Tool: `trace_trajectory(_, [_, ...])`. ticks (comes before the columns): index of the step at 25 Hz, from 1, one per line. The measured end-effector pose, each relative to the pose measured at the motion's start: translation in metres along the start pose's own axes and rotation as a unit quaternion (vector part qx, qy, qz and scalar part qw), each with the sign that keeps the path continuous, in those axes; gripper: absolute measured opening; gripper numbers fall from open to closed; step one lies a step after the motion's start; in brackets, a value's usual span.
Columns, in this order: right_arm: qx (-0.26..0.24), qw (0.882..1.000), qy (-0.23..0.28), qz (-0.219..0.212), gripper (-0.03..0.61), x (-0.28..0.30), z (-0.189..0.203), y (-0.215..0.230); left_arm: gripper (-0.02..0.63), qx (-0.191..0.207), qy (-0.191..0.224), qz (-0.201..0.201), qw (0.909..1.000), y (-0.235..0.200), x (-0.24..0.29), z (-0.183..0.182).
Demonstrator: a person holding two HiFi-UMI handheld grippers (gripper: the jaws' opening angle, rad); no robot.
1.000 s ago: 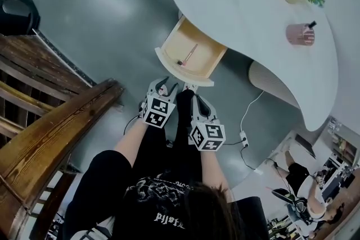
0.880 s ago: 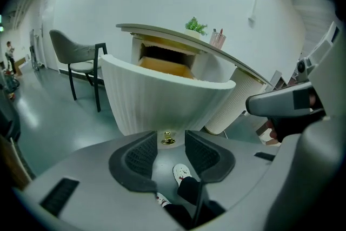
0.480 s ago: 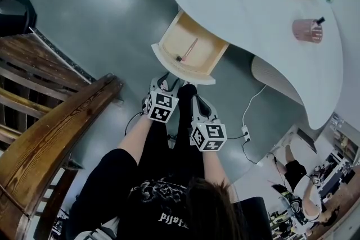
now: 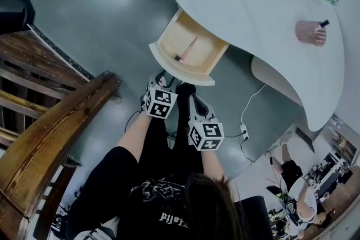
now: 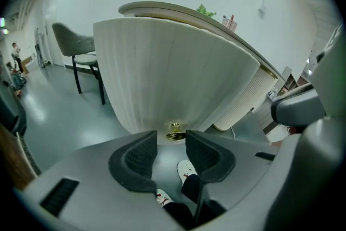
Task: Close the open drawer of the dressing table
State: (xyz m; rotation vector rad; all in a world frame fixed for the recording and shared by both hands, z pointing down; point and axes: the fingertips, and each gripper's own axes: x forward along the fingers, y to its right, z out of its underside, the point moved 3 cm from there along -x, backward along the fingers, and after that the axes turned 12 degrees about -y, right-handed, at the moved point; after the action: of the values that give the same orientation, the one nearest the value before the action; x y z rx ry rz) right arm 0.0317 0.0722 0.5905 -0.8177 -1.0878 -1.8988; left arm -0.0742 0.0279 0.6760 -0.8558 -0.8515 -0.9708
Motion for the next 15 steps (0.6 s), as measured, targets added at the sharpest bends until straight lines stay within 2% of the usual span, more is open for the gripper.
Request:
trace_trajectory(5, [0.005, 1.000, -0.010, -0.002, 0.026, 0.000, 0.005, 0.003, 0.160, 0.010, -0.009, 0.007, 0.9999, 0.001, 0.003, -0.002])
trace_trajectory(8, [0.014, 1.000, -0.012, 0.003, 0.026, 0.001, 0.006, 0.007, 0.119, 0.018, -0.015, 0.022, 0.9995, 0.004, 0.005, -0.003])
trace_trajectory(15, [0.019, 1.000, -0.012, 0.002, 0.026, 0.002, 0.005, 0.011, 0.117, 0.017, -0.019, 0.022, 0.9994, 0.006, 0.006, -0.003])
